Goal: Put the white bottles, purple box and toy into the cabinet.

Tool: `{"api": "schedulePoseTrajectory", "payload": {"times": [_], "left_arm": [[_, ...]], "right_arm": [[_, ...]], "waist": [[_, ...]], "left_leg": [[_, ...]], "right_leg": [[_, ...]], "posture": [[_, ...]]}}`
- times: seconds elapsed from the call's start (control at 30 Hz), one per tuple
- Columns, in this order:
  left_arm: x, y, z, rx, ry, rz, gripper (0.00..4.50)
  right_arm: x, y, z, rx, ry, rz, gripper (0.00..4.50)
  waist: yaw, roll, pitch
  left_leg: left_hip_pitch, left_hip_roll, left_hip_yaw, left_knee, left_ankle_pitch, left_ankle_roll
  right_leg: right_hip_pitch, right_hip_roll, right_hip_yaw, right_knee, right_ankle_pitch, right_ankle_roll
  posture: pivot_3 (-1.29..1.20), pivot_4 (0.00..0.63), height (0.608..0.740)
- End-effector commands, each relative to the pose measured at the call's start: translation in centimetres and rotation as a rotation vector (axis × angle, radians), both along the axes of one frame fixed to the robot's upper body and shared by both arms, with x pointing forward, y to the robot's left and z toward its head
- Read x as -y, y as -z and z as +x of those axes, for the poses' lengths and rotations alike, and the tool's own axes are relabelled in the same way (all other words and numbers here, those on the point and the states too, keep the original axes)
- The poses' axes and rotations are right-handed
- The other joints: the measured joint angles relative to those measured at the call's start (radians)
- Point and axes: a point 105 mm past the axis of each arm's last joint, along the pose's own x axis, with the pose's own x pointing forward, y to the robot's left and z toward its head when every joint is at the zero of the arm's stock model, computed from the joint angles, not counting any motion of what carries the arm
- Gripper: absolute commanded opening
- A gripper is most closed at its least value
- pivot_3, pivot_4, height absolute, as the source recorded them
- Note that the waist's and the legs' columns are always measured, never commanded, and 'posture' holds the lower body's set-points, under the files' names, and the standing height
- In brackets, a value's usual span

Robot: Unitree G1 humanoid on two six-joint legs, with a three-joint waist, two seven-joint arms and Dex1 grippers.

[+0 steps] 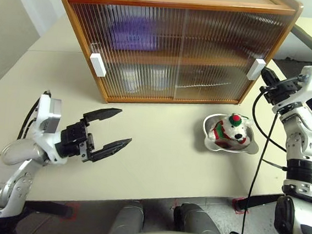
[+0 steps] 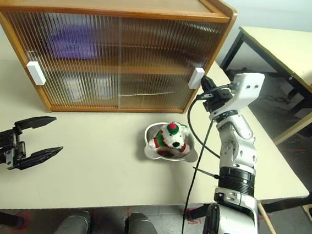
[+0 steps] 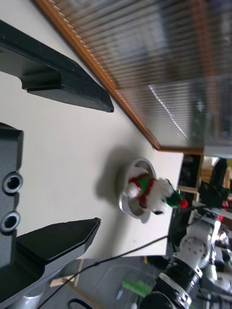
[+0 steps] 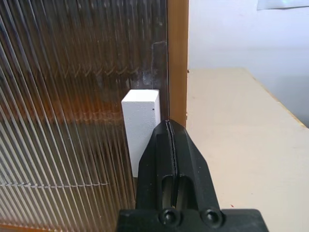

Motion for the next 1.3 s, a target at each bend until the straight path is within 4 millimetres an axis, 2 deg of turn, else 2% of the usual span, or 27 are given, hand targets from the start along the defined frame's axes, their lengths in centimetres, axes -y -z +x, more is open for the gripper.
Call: {"api": "schedulePoseTrajectory", "payload": {"times": [0.03,1.07,1.3], "left_arm": [[0.3,0.5,-0.1,-0.011,0.002,0.007,4.5],[0.3,0.1,0.3,-0.021,-0.024,0.013,4.5],[1.1,-1.1,0.2,0.032,-0.003,-0.091,4.5]], "right_arm": [[-0.5,0.0,0.1,-0.011,-0.026,-0.004,0.03],[-5.7,-0.6,0.3,-0.034,-0.205,0.011,0.03],[-6.3,-0.7,0.2,-0.037,-0.225,0.019,0.03]], "waist": [[-0.002,0.0,0.0],[-0.002,0.001,0.001],[-0.001,0.001,0.001]], "left_leg": [[0.0,0.0,0.0,0.0,0.0,0.0],[0.0,0.0,0.0,-0.001,0.0,0.0],[0.0,0.0,0.0,-0.001,0.0,0.0]], "right_leg": [[0.0,0.0,0.0,0.0,0.0,0.0],[-0.001,0.0,0.0,0.0,-0.002,-0.004],[-0.001,0.0,0.0,0.0,-0.003,-0.005]], "posture": [[-0.01,0.053,0.74],[0.0,0.065,0.74],[0.0,0.068,0.74]]}}
